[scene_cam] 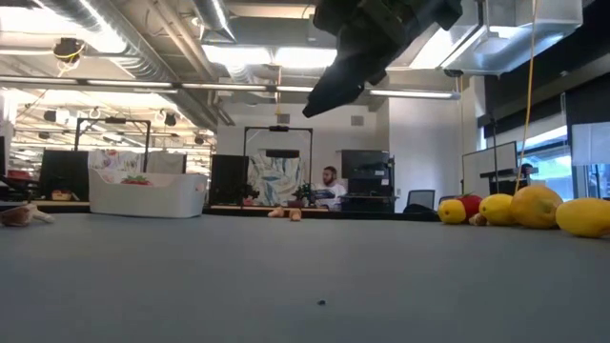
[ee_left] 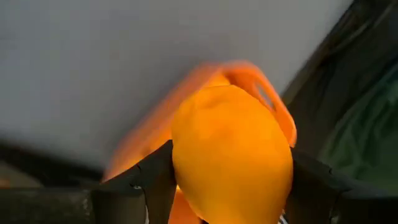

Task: Sort produce into baskets
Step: Put the yellow lemon into the orange bin

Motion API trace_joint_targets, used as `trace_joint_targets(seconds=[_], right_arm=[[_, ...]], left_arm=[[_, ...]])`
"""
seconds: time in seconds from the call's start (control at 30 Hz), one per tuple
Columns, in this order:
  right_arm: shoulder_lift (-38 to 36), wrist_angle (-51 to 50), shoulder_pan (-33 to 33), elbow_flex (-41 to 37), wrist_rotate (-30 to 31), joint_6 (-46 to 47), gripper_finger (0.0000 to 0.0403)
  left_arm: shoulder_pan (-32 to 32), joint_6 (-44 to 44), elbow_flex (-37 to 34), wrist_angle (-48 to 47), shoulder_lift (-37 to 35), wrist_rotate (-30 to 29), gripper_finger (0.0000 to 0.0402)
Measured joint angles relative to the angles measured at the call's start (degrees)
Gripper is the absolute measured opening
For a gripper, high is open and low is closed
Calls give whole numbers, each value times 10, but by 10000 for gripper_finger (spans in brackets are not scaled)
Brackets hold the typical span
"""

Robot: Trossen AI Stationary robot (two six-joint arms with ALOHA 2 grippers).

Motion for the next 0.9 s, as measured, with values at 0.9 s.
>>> trace_joint_targets(seconds=[0.9], right_arm=[[0,-5,0,0,0,-1,309]], left_arm=[[-172,-216,-3,37,125,122,227]])
